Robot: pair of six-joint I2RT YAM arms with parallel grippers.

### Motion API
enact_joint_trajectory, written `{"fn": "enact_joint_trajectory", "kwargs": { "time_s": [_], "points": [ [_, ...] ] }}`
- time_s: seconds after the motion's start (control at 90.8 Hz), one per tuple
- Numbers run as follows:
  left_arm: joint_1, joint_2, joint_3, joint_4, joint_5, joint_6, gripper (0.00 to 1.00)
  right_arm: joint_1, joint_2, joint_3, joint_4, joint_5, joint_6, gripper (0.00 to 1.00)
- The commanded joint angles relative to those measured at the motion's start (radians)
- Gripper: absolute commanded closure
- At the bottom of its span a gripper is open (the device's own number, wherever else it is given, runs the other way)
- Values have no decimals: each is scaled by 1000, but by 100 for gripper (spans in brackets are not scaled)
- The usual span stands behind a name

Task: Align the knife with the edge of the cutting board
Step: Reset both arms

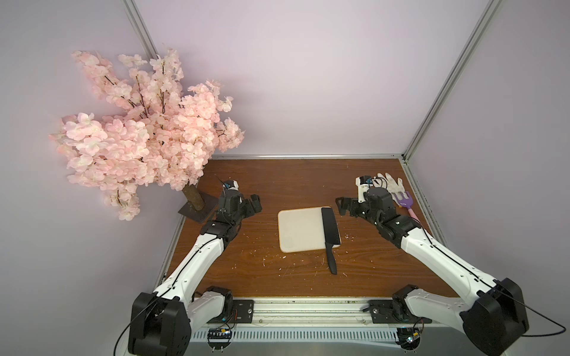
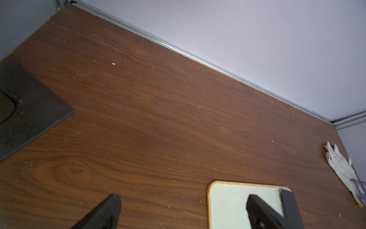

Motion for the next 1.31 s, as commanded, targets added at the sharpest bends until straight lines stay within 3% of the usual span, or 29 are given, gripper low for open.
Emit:
{"fn": "enact_joint_trajectory", "kwargs": {
  "time_s": [0.0,0.165,0.407,0.627,0.892,1.123,1.299],
  "points": [
    [66,-5,-29,94,27,12,0,-73,10,44,48,-64,-23,1],
    [125,19,-32,132,1,8,0,-155,35,46,82,-25,-35,1],
    [130,88,21,153,-67,20,0,-209,-20,-27,254,152,-91,1],
    [130,130,58,174,-129,42,0,-295,34,-7,305,160,-96,1],
    [130,201,61,219,-203,63,0,-374,51,-176,505,245,-98,1],
    [115,227,-106,527,-321,143,0,-392,66,-313,659,307,-128,1],
    [115,227,-246,784,-335,219,0,-397,86,-373,739,325,-156,1]
  ]
}}
